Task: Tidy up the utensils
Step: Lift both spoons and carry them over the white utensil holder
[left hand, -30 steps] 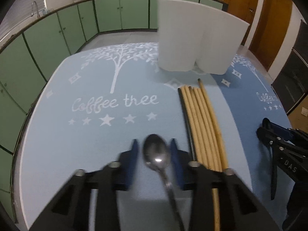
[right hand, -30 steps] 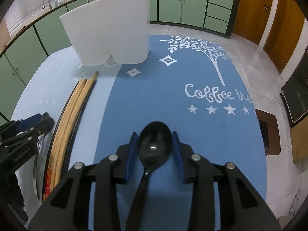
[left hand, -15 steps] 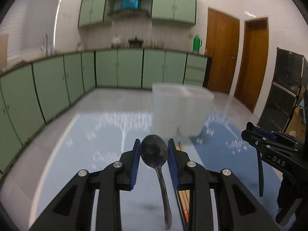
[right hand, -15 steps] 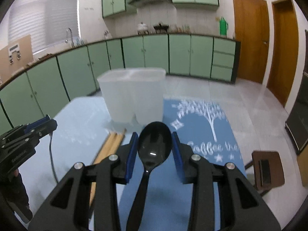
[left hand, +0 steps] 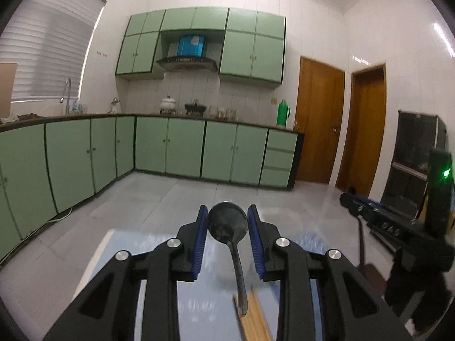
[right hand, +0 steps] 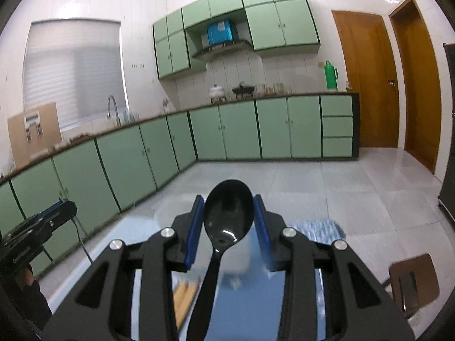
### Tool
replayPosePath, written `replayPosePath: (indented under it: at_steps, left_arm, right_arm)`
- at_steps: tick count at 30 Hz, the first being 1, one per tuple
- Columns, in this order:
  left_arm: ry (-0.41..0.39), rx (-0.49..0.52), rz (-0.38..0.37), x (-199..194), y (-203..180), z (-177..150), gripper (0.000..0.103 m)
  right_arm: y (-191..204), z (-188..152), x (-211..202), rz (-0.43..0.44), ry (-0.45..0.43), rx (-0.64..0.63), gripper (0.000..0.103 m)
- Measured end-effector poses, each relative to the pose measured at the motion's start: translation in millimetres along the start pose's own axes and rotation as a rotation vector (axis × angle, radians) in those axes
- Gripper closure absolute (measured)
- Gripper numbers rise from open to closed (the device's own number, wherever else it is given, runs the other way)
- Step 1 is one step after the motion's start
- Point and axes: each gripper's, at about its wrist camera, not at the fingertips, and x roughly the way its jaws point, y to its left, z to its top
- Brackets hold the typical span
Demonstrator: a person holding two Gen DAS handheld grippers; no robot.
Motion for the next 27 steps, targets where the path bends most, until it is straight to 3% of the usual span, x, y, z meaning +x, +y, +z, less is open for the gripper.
replayPosePath:
  at_steps: [5, 10, 18, 24, 27]
  left_arm:
    - [-0.071, -0.005, -0.032, 28.6, -3.3, 47.5, 0.075]
    - [-0.085, 0.003, -0.038, 69.5, -6.5, 69.0, 0.075]
    - [0.012, -0.006, -0.025, 142.5, 0.8, 50.9, 0.075]
    - [0.082, -0.011, -0.019, 164.4, 9.5, 30.4, 0.074]
    - [0.090, -0.004, -0.013, 161.2, 10.6, 23.2, 0.074]
  right_arm:
    - [-11.3, 38.0, 38.3, 0.004, -0.056, 0.022, 0.070]
    - [-20.5, 58.3, 82.3, -0.034, -0.093, 0.033, 0.070]
    - [-25.8, 37.3, 153.5, -0.112, -0.036, 0.007, 0.070]
    - [-24.4, 13.6, 169.5, -0.080, 0.024, 0.015, 0.068]
    - [-24.4, 10.7, 161.8, -0.064, 0.024, 0.027, 0.060]
